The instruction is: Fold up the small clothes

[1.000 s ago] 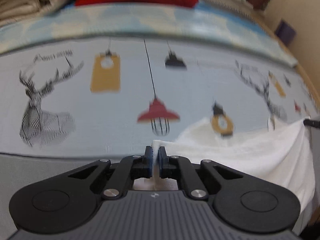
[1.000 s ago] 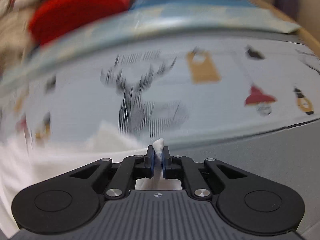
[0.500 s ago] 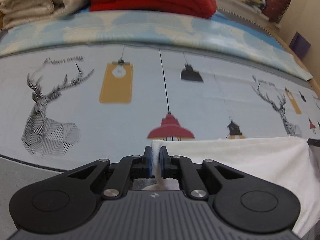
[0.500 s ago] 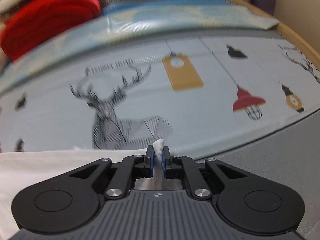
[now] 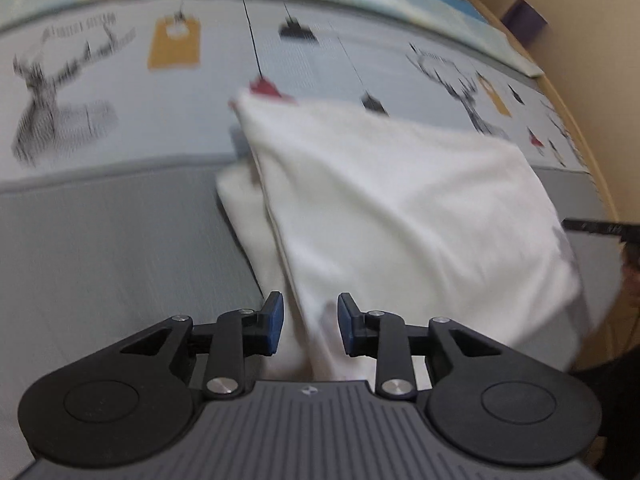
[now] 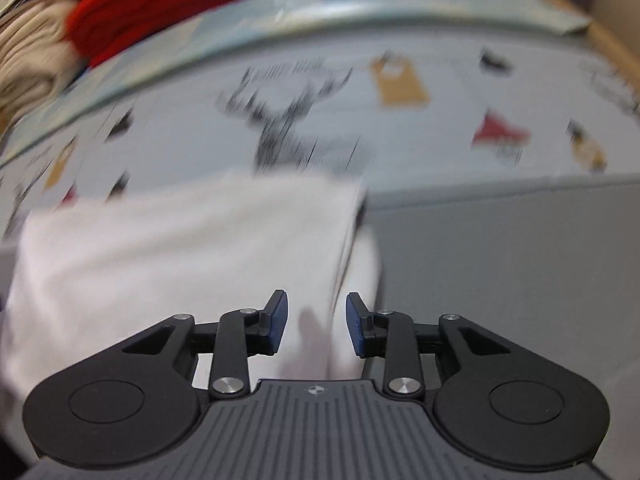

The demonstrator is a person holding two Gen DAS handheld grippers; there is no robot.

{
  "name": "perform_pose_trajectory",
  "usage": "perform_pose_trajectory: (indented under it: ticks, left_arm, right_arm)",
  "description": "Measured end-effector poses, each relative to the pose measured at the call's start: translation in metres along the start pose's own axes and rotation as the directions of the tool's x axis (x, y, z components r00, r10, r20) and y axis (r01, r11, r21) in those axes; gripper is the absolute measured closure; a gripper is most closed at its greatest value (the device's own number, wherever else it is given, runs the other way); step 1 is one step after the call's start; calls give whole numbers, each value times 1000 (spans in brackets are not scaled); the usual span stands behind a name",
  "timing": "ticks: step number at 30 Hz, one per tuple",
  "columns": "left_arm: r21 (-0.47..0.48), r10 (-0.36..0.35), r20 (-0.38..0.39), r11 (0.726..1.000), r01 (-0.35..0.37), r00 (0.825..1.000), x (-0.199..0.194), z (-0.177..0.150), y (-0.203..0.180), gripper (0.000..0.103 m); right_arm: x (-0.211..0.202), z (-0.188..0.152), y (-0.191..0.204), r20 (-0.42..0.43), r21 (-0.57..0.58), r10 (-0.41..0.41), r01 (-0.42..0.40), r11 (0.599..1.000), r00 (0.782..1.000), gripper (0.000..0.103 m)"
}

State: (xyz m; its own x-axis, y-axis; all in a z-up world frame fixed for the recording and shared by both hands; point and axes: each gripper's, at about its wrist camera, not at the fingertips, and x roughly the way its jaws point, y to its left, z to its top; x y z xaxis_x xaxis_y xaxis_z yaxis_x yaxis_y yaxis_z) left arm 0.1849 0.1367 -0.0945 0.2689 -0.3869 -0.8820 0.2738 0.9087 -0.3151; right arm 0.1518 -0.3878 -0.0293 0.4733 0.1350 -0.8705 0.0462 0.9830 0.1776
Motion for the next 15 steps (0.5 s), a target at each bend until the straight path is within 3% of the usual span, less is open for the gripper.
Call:
perform_pose_trajectory:
  ticks: [2,5,6,7,8,10,15]
  left_arm:
    - [19,-7,-11,1000,8,1000,1,-11,-3,70]
    - [75,-2,-45,997,6,999,7,-21,-10,71]
    - [106,17,-57,994,-11,998,8,-25,-13,79]
    - [141,39,-73,990,-29,997,9,-29,-16,92]
    - [158,57,-88,986,-43,994,10,-32,-17,97]
    - [158,84,-85,985,-70,993,6,-36,-16,99]
    - [100,59,-17,993,-57,998,-19,-43,-17,100]
  right_arm:
    - [-3,-24,-2,-53,-3,20,-21,1000,998,69]
    - [-8,-53,-1,-97,-32,-20,17,999,995,69]
    - [-11,-60,-2,-97,-34,-39,36,999,995,69]
    - [-14,-65,-4,-99,-28,-40,37,999,994,71]
    - [-16,-69,-5,-102,-14,-28,27,1000,994,74]
    - [-20,-76,-6,-107,-6,-4,3,1000,994,86]
    - [-24,-81,4,-92,-69,11,-17,997,996,99]
